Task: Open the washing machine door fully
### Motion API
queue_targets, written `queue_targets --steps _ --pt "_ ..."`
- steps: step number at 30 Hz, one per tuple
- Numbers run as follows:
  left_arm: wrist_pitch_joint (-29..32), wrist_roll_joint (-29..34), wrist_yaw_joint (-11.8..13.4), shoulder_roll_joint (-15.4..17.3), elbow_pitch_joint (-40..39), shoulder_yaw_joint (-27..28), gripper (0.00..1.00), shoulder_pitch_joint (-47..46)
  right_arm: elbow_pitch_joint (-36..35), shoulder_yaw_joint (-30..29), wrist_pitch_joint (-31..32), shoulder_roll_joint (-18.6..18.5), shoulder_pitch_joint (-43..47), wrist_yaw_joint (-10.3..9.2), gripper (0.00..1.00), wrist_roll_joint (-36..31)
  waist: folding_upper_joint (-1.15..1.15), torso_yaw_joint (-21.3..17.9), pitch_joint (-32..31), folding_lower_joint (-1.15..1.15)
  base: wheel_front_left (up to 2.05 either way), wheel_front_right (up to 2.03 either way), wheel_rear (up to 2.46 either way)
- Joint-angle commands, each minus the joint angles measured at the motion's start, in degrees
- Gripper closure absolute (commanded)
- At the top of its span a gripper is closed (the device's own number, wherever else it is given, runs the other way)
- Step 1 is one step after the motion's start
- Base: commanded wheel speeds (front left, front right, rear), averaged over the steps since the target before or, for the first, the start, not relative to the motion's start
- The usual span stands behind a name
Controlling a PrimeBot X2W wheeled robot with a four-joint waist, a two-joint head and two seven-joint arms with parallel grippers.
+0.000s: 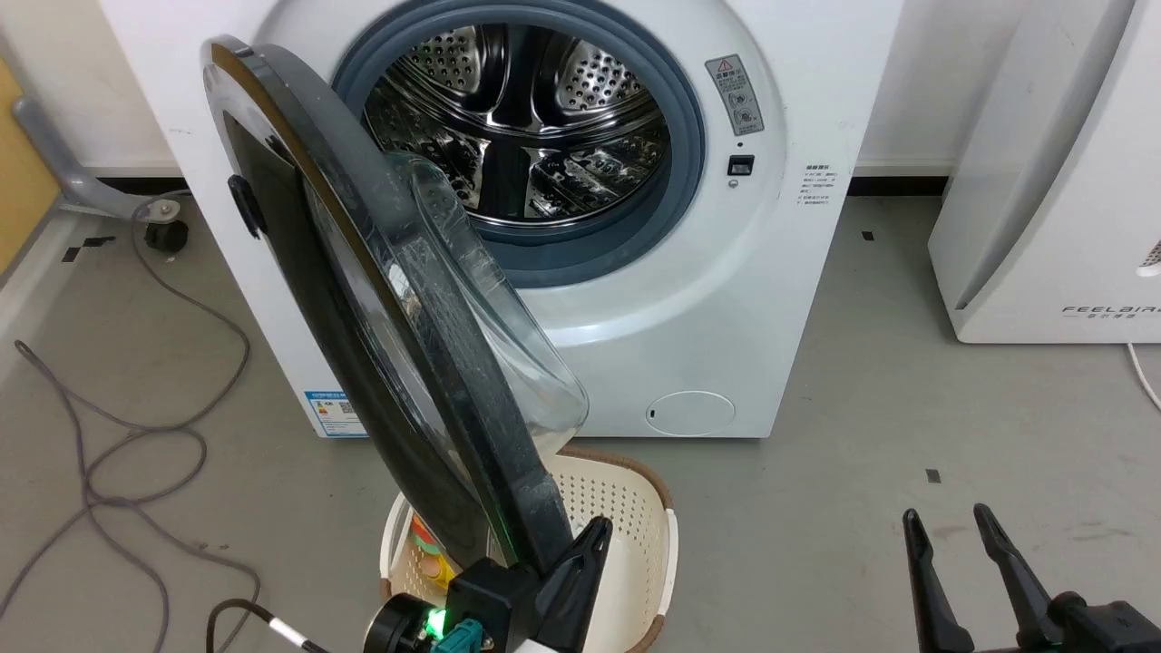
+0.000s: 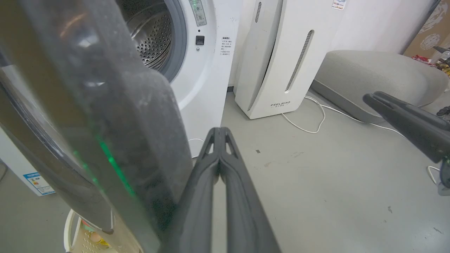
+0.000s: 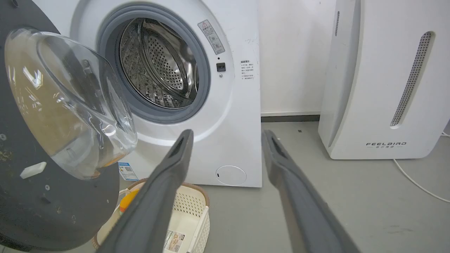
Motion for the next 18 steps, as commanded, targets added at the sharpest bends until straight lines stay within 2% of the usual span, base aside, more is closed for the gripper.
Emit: queue_targets --steps 1,12,13,18 --pt "-0.26 0.28 0.71 0.21 0.19 0.24 1.00 -0.02 -0.28 -0.22 0.10 0.19 1.24 0.05 0.00 0.42 0.00 0.52 -0.07 0.00 0.00 0.00 0.00" --pt "-0.07 -0.05 2.82 1.13 -2.05 1.20 1.00 2.67 0.73 -1.04 -0.14 0.19 1.49 0.05 0.00 1.09 0.00 4.04 0.02 0.00 0.00 0.00 0.00" --pt "0.44 0.28 3.52 2.08 -2.99 1.63 1.00 3.61 1.00 -1.26 -0.05 0.19 1.43 0.05 0.00 0.22 0.00 5.68 0.02 0.00 0.00 0.00 0.00" --pt "0.36 1.11 5.23 3.43 -6.41 2.95 1.00 4.98 -0.62 -1.81 0.69 0.19 1.28 0.05 0.00 -3.65 0.00 8.57 0.21 0.00 0.00 0.00 0.00"
